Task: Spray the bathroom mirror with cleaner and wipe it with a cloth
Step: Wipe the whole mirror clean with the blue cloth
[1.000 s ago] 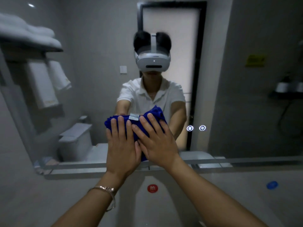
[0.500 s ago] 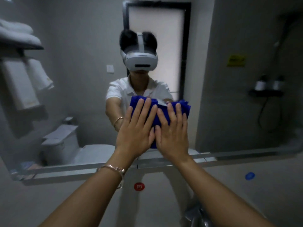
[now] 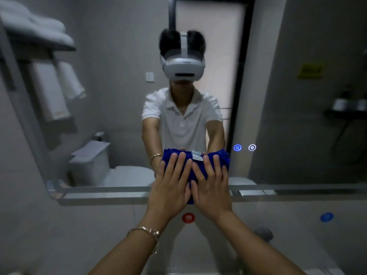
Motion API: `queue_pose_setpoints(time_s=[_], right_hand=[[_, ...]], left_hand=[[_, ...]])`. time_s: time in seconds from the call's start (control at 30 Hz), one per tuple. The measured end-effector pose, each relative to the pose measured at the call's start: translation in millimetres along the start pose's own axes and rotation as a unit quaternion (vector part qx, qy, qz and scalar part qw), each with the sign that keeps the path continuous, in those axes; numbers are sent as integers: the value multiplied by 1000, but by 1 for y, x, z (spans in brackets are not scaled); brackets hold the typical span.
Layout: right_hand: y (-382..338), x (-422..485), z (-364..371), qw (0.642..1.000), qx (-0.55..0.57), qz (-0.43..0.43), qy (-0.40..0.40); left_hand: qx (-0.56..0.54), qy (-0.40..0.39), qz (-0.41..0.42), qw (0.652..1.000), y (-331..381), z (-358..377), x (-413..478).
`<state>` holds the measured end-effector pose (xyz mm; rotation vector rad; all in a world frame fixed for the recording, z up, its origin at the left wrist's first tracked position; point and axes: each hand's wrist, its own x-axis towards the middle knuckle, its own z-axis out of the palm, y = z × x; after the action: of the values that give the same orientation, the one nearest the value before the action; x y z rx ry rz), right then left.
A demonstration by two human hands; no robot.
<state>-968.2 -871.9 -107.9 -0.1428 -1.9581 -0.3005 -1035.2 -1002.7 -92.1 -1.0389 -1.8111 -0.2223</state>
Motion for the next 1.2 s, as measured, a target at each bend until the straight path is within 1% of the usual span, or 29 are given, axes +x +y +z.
queue_pose_setpoints(time_s=[0.1, 0.23, 0.3, 0.37, 0.43, 0.53, 0.6, 0.7, 0.8, 0.93, 1.0, 1.07, 1.2], right_hand=[[12, 29, -10, 999, 8, -37, 3], [33, 124, -42, 998, 25, -40, 48], [47, 158, -60, 997, 28, -49, 46], [56, 165, -67, 998, 28, -52, 32], [56, 147, -65, 998, 35, -31, 32], [57, 87, -46, 999, 19, 13, 25], [56, 41, -32, 1000, 6, 26, 11], [47, -8, -18, 999, 2, 32, -13], [34, -32, -10, 999, 1, 17, -48], [20, -39, -4, 997, 15, 51, -47], [18, -36, -5, 997, 26, 51, -46], [19, -21, -9, 998, 32, 16, -46], [-4, 42, -16, 996, 44, -73, -20]], left_hand=[[-14, 0, -4, 1000, -7, -13, 23], [-35, 49, -29, 998, -27, -54, 110], [-42, 60, -47, 996, -27, -70, 142], [-41, 58, -73, 995, -19, -73, 152], [-26, 41, -78, 996, -7, -66, 143], [-4, 2, -16, 1000, 12, -42, 109], [1, -10, 20, 1000, 27, -23, 80], [1, -23, 8, 1000, 45, 0, 35], [8, -50, 6, 999, 44, 11, 2], [4, -67, 44, 997, 27, 6, -8], [8, -65, 55, 996, 22, 2, -6], [3, -58, 40, 998, 13, -1, -4], [13, -35, -43, 998, -31, -19, 5]])
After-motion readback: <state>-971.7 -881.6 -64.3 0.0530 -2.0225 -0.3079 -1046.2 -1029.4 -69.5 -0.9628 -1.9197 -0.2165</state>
